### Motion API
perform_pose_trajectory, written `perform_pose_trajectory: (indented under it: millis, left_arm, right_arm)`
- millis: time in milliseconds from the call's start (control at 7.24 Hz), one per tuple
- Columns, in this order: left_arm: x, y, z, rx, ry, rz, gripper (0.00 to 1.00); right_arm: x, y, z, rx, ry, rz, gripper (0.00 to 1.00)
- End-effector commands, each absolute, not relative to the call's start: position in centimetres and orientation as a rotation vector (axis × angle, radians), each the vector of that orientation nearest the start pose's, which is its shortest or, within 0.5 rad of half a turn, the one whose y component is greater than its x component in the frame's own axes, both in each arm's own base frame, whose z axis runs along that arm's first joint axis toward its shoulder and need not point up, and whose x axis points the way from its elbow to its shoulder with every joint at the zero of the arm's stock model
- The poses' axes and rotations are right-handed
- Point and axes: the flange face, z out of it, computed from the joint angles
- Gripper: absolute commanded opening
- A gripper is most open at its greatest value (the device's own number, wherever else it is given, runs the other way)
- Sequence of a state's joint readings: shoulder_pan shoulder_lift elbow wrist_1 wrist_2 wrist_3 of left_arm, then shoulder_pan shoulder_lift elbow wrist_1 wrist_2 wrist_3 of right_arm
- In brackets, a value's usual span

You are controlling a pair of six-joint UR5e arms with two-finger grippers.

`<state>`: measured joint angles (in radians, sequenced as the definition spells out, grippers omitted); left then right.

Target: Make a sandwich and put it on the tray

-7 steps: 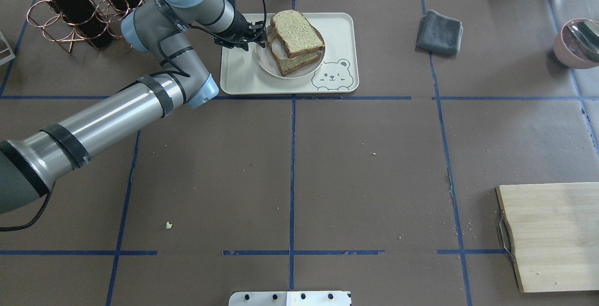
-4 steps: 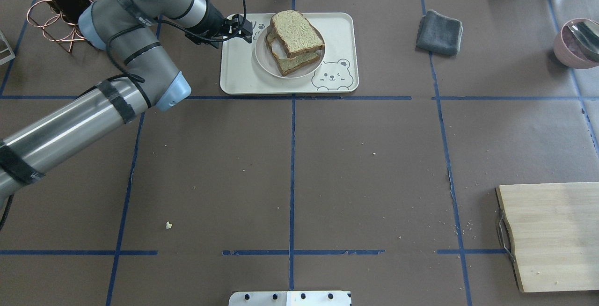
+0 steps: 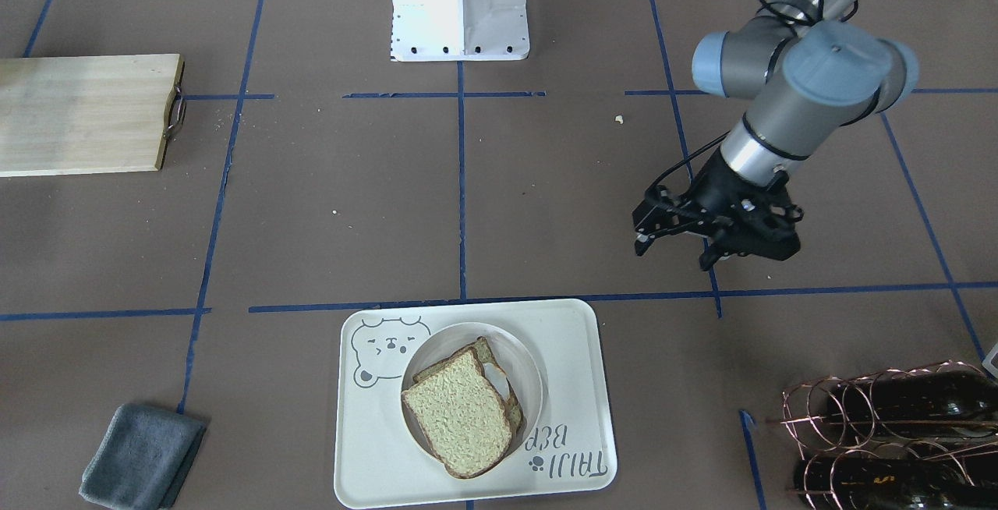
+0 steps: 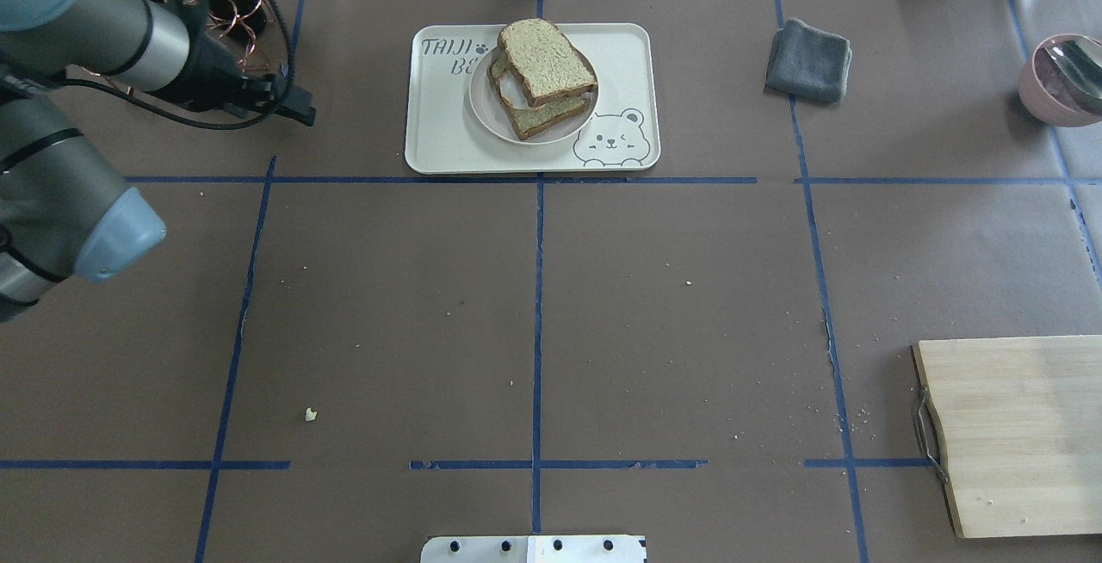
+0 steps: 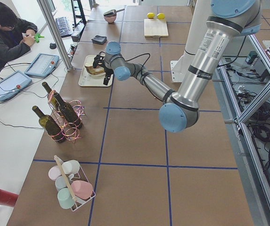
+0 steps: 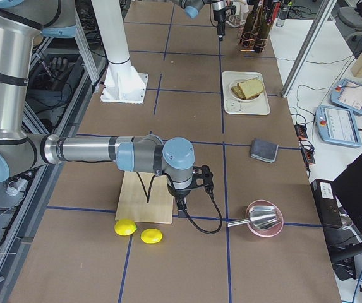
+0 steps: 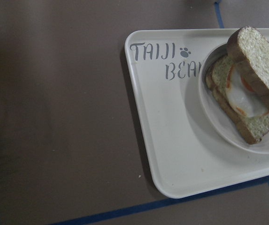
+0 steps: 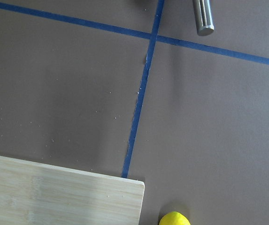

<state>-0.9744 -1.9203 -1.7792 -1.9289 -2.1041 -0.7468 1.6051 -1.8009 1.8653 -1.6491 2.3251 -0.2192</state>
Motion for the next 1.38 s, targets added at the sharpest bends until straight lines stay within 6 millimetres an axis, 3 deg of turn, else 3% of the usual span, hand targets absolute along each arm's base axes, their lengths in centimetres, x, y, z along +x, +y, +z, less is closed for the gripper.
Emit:
perform_pose_trajectory:
  millis: [0, 276, 414, 553, 691, 829, 1105, 1243]
  left_arm:
    - [16.6, -53.0, 39.6, 0.399, 0.839, 0.199, 1.00]
    - [7.0, -50.3, 49.3, 0.385, 0.738, 0.315, 1.00]
    - [3.4, -49.0, 52.6, 0.390, 0.693, 0.365, 1.00]
    - [-0.3, -47.0, 55.5, 0.346, 0.685, 0.306, 1.00]
    - [-1.4, -44.6, 58.6, 0.254, 0.720, 0.264, 1.00]
    - [-2.5, -43.3, 60.4, 0.184, 0.739, 0.212, 1.00]
    - [-7.8, -41.4, 62.7, 0.125, 0.747, 0.193, 1.00]
    - [-8.9, -40.9, 63.7, 0.052, 0.789, 0.122, 1.00]
  right_arm:
    - [7.1, -39.2, 62.5, 0.068, -0.753, -0.166, 1.00]
    - [6.6, -39.7, 62.0, 0.104, -0.751, -0.180, 1.00]
    - [6.4, -39.7, 61.8, 0.113, -0.766, -0.173, 1.00]
    - [6.5, -39.6, 62.1, 0.114, -0.753, -0.183, 1.00]
    - [6.5, -39.6, 62.0, 0.116, -0.762, -0.185, 1.00]
    - [6.5, -39.7, 61.7, 0.123, -0.761, -0.188, 1.00]
    - [6.6, -39.7, 61.9, 0.122, -0.751, -0.189, 1.00]
    - [6.6, -40.0, 61.5, 0.131, -0.753, -0.194, 1.00]
